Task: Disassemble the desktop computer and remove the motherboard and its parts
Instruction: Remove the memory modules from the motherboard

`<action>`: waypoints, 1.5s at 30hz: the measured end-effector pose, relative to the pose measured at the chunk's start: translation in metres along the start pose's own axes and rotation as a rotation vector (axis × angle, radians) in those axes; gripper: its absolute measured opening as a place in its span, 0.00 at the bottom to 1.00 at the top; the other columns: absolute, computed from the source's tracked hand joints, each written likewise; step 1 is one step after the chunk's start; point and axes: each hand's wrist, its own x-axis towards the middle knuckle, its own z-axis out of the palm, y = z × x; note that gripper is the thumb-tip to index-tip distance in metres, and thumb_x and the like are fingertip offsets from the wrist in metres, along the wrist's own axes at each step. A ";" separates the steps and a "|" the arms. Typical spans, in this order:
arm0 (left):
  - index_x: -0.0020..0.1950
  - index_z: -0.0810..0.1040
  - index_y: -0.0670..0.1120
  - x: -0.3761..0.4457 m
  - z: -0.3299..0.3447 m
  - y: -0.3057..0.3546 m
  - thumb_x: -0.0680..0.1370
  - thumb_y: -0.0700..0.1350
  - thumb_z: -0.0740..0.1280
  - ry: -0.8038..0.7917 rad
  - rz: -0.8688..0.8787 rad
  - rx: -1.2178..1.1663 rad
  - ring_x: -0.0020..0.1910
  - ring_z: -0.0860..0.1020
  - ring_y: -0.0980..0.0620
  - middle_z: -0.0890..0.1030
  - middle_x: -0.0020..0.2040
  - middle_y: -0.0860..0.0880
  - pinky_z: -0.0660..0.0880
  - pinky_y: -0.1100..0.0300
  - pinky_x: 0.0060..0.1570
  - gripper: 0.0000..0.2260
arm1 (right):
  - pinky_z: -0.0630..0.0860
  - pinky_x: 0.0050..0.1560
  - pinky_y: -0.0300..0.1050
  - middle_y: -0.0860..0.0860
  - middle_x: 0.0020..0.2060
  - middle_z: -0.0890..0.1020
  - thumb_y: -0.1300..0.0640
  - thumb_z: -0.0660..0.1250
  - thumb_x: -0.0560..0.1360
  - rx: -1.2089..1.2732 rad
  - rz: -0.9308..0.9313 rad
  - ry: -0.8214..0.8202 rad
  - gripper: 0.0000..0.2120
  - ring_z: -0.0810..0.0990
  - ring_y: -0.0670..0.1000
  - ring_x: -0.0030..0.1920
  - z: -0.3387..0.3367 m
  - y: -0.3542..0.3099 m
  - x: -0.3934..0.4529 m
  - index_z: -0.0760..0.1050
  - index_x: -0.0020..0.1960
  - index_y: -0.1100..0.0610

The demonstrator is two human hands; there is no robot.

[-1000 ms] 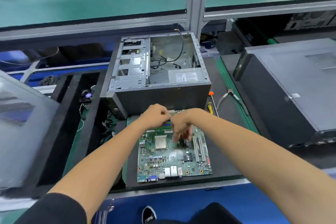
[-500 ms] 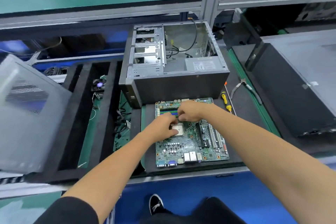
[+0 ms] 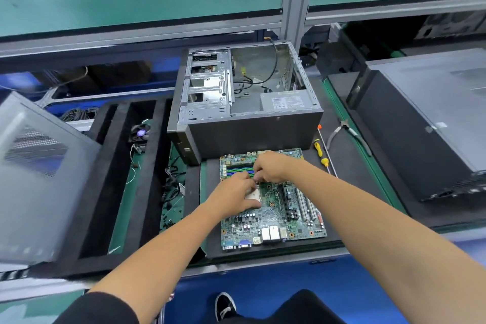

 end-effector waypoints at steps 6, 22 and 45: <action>0.40 0.69 0.47 0.003 0.005 0.012 0.73 0.60 0.69 0.059 -0.045 0.059 0.42 0.68 0.51 0.68 0.41 0.51 0.68 0.57 0.40 0.17 | 0.72 0.44 0.47 0.57 0.37 0.77 0.57 0.64 0.81 -0.040 -0.007 -0.001 0.12 0.72 0.55 0.39 0.000 -0.002 0.002 0.75 0.39 0.59; 0.43 0.71 0.46 0.003 0.001 0.014 0.75 0.59 0.68 0.015 -0.035 0.105 0.41 0.66 0.52 0.67 0.42 0.51 0.68 0.58 0.41 0.16 | 0.66 0.41 0.43 0.47 0.27 0.71 0.55 0.64 0.81 -0.096 -0.059 -0.012 0.21 0.69 0.48 0.32 -0.002 0.004 0.006 0.68 0.29 0.51; 0.42 0.75 0.41 0.003 -0.007 0.044 0.78 0.44 0.57 -0.200 0.199 0.546 0.25 0.65 0.52 0.68 0.30 0.49 0.62 0.57 0.27 0.10 | 0.77 0.50 0.49 0.57 0.45 0.84 0.50 0.67 0.79 -0.076 -0.157 -0.077 0.15 0.80 0.56 0.47 -0.005 0.012 0.005 0.82 0.50 0.62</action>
